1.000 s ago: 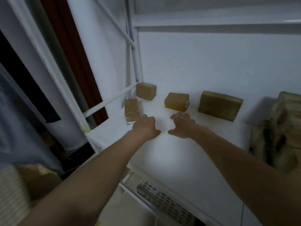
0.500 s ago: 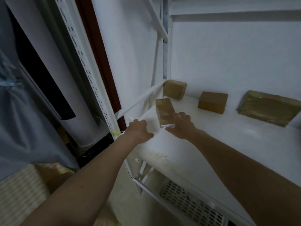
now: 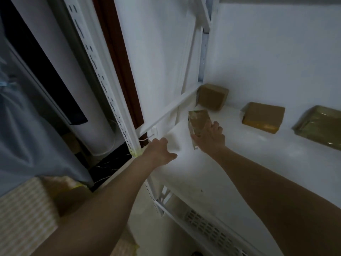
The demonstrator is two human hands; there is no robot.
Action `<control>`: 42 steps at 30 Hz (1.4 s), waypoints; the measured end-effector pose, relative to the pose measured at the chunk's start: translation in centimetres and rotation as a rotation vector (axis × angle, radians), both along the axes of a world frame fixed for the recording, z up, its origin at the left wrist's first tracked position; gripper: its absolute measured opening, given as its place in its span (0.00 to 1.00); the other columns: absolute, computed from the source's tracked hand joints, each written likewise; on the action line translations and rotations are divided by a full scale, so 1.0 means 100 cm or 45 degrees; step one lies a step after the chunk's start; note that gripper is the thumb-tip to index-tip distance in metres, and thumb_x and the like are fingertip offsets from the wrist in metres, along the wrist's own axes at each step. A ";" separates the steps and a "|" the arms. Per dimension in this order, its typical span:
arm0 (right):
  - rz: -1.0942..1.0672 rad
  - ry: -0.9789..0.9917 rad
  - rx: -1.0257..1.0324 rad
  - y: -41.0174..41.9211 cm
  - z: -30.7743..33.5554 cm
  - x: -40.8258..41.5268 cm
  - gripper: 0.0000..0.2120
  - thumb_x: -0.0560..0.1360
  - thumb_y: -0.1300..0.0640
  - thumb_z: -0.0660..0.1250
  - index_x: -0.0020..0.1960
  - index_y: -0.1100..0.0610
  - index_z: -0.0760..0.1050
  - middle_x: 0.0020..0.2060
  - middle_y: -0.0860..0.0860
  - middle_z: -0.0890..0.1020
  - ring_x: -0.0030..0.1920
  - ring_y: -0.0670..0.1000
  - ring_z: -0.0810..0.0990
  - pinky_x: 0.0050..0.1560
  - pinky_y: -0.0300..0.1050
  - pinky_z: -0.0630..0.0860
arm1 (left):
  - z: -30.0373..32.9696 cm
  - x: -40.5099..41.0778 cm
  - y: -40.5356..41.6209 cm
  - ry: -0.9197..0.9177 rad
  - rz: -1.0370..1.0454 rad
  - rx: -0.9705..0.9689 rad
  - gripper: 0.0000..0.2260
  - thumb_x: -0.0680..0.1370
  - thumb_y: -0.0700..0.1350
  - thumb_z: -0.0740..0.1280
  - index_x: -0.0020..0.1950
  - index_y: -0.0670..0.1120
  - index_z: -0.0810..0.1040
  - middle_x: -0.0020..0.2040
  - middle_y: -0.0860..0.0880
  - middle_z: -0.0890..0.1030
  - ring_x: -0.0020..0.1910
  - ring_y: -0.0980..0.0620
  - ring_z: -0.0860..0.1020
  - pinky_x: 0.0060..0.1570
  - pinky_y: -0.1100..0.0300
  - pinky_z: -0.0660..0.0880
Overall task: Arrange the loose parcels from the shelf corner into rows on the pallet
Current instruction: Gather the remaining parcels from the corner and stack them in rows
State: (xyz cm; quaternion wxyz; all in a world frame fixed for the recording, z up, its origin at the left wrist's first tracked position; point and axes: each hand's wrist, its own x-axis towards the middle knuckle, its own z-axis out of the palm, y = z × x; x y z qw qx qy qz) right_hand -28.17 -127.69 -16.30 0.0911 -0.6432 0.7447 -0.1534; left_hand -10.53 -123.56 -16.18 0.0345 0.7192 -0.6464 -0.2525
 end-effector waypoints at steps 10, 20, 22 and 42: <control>0.007 -0.279 0.190 -0.049 -0.006 -0.031 0.30 0.72 0.43 0.65 0.67 0.59 0.63 0.58 0.59 0.69 0.58 0.60 0.70 0.54 0.51 0.70 | -0.003 -0.023 -0.048 0.056 0.011 0.075 0.33 0.74 0.57 0.69 0.75 0.47 0.62 0.70 0.44 0.66 0.67 0.43 0.69 0.63 0.48 0.72; -0.446 -2.207 0.523 -0.031 0.025 -0.083 0.10 0.73 0.55 0.64 0.54 0.56 0.73 0.55 0.62 0.76 0.56 0.63 0.78 0.57 0.61 0.76 | 0.019 -0.053 -0.067 0.444 -0.049 0.054 0.51 0.64 0.55 0.79 0.77 0.46 0.53 0.72 0.45 0.66 0.70 0.45 0.66 0.66 0.48 0.70; -0.444 -2.383 0.520 -0.020 0.030 -0.088 0.11 0.74 0.55 0.61 0.55 0.56 0.73 0.56 0.62 0.76 0.55 0.64 0.77 0.53 0.60 0.77 | 0.028 -0.061 -0.065 0.528 -0.094 0.040 0.56 0.61 0.56 0.81 0.79 0.48 0.49 0.75 0.46 0.60 0.73 0.46 0.62 0.69 0.47 0.66; -0.632 -2.057 0.321 0.123 0.053 -0.094 0.20 0.80 0.50 0.48 0.57 0.60 0.73 0.50 0.64 0.80 0.48 0.61 0.80 0.40 0.47 0.79 | 0.056 -0.116 0.002 1.020 -0.508 -0.411 0.56 0.54 0.52 0.83 0.75 0.46 0.56 0.69 0.49 0.68 0.64 0.56 0.68 0.56 0.74 0.71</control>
